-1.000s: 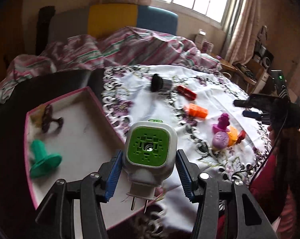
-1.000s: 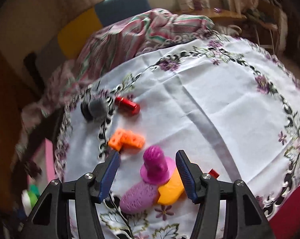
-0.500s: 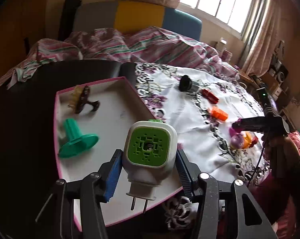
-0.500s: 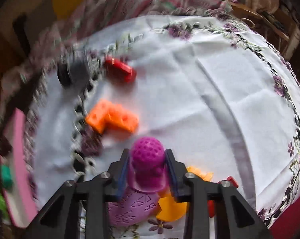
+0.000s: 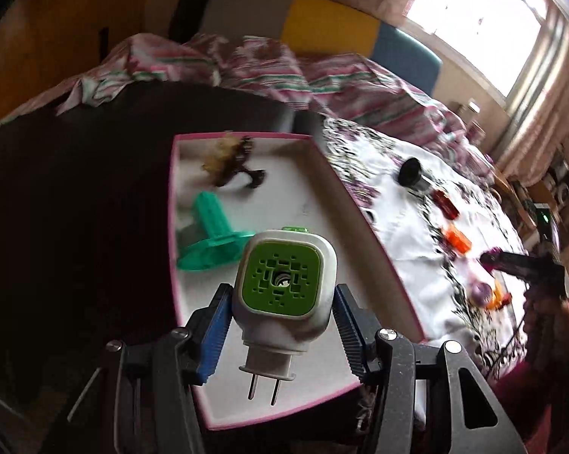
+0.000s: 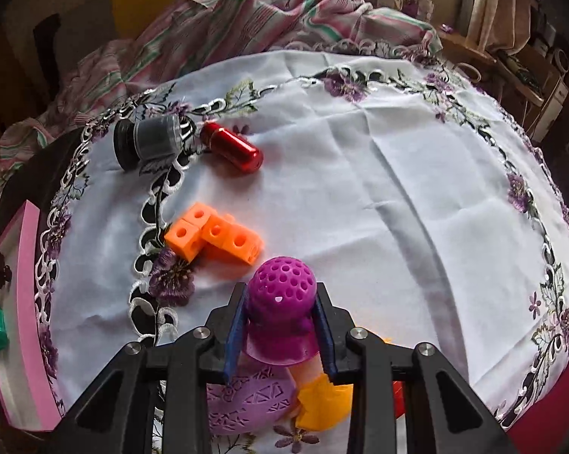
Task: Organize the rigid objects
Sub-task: 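Carry the plug device into the tray and release it while the right gripper grasps the purple toy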
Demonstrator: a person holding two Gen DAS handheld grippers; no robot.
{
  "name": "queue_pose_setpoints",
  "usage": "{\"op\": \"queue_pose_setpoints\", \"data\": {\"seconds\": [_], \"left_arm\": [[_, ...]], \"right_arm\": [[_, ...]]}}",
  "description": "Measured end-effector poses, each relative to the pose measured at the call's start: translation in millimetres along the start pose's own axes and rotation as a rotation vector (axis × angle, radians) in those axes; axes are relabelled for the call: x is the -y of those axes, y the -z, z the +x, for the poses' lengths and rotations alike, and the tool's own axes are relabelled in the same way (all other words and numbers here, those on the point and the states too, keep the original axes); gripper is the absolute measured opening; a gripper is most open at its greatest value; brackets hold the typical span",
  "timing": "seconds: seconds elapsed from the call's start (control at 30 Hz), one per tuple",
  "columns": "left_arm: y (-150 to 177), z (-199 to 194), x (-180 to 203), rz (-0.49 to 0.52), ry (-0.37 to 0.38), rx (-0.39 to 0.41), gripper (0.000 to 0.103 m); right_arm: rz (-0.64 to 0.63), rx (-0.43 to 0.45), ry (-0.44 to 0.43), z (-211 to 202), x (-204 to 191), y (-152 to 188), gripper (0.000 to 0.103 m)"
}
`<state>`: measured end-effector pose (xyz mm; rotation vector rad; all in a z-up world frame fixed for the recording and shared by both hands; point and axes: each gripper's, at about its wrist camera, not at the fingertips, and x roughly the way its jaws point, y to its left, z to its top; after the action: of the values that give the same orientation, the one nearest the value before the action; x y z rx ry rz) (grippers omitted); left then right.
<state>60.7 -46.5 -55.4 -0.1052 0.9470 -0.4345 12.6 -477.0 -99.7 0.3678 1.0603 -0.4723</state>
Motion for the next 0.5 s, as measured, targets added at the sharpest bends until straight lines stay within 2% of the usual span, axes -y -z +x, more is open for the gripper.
{"op": "queue_pose_setpoints", "data": {"seconds": [0.13, 0.4, 0.5], "left_arm": [[0, 1, -17, -0.062, -0.011, -0.028, 0.054], [10, 12, -10, -0.024, -0.027, -0.074, 0.054], [8, 26, -8, -0.014, -0.069, -0.092, 0.054]], "right_arm": [[-0.015, 0.033, 0.006, -5, -2, -1, 0.033], [-0.020, 0.059, -0.010, -10, -2, -2, 0.033], [-0.024, 0.071, -0.013, -13, -3, -2, 0.033]]}}
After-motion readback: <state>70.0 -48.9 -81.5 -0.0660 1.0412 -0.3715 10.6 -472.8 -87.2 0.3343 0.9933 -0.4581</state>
